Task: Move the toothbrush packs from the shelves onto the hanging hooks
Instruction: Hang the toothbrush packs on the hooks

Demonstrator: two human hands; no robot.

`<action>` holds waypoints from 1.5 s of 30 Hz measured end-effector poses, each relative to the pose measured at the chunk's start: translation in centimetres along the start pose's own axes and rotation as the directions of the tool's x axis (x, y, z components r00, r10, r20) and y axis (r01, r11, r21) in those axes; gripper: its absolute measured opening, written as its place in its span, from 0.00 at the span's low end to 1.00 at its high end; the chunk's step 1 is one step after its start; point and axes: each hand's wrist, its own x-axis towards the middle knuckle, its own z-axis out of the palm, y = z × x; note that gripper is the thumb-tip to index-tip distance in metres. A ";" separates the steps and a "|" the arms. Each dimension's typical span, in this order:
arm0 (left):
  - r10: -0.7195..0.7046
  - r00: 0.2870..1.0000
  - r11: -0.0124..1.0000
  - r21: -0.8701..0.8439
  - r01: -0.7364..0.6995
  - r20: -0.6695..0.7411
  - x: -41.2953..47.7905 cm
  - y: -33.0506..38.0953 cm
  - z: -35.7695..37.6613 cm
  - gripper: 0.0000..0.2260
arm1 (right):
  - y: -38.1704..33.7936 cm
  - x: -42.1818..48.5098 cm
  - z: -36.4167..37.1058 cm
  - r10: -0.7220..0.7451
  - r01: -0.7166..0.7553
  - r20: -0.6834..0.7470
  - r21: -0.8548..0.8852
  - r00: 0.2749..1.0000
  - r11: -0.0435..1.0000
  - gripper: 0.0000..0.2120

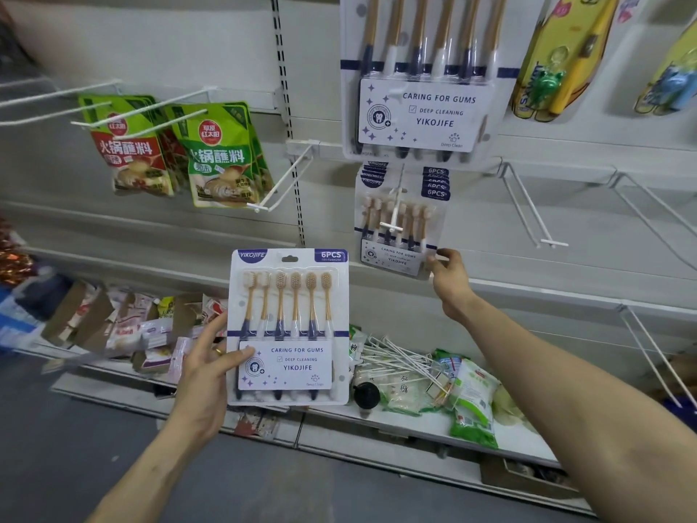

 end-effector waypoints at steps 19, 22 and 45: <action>-0.065 0.970 0.998 0.031 0.060 0.234 3.4 -1.9 8.4 0.15 | -1.8 -14.4 -2.6 -0.150 0.122 0.265 0.120 0.953 0.985 0.06; -0.060 0.973 0.996 0.072 0.045 0.223 4.1 -1.3 9.7 0.06 | -2.2 -14.3 -3.3 -0.184 0.165 0.218 0.102 0.958 0.981 0.06; 0.013 0.936 0.951 0.284 -0.120 0.352 9.0 -0.4 12.1 0.26 | -1.9 -13.0 -3.3 -0.211 0.203 0.024 0.184 0.977 0.962 0.06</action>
